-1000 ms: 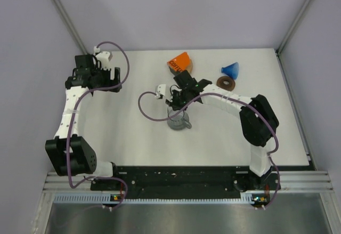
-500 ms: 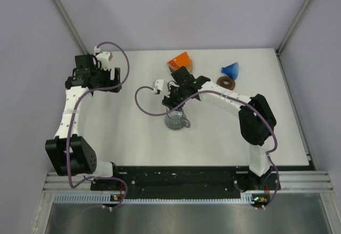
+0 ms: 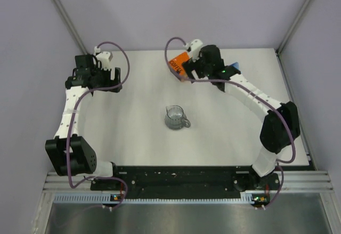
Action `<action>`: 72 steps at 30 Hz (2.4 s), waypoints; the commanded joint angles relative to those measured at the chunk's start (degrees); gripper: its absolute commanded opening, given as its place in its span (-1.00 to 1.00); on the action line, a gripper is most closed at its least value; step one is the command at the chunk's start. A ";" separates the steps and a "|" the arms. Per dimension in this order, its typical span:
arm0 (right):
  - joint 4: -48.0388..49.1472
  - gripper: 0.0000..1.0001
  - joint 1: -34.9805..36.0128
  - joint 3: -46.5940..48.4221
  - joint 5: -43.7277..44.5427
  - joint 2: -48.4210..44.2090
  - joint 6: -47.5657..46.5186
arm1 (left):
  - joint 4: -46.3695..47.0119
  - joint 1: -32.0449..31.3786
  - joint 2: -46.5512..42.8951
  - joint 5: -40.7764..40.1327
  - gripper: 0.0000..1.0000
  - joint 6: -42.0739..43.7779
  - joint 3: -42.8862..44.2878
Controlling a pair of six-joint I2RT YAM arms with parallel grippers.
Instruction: Place the coffee filter in the dripper
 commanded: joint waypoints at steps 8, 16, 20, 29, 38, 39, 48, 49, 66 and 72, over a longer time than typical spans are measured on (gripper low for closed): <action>-2.17 0.31 -18.89 -0.28 18.52 6.66 27.40 | 1.23 0.11 -1.40 1.22 0.80 0.23 -0.64; -4.45 0.12 -20.57 3.41 22.65 14.48 28.37 | 1.23 0.11 -1.84 1.04 0.80 0.49 -0.99; -4.45 0.00 -21.27 4.64 22.40 17.29 28.99 | 1.31 0.11 -1.84 1.13 0.80 0.49 -1.16; -5.07 -0.10 -22.33 7.72 20.81 21.43 31.53 | 1.40 0.11 -1.67 0.78 0.80 0.58 -1.34; -5.25 -0.25 -22.77 5.62 18.79 23.54 32.33 | 1.49 0.11 -1.32 0.78 0.80 0.76 -1.51; -5.33 -0.26 -22.77 5.53 18.79 23.80 32.24 | 1.49 0.20 -1.32 0.87 0.80 0.76 -1.60; -5.68 -1.00 -23.12 1.23 10.89 22.41 32.16 | 1.05 0.11 -1.58 0.78 0.80 0.84 -1.08; -5.77 -1.00 -23.03 0.26 10.62 21.53 31.89 | 0.96 0.20 -1.67 0.87 0.80 0.84 -1.08; -1.20 -1.00 -15.14 -6.00 8.32 -5.01 25.83 | -6.49 -3.48 -1.05 9.73 0.79 -0.20 7.61; 1.60 -1.00 -3.01 -0.37 13.07 -8.88 22.23 | -6.26 -9.98 -0.43 21.86 0.97 -11.96 15.36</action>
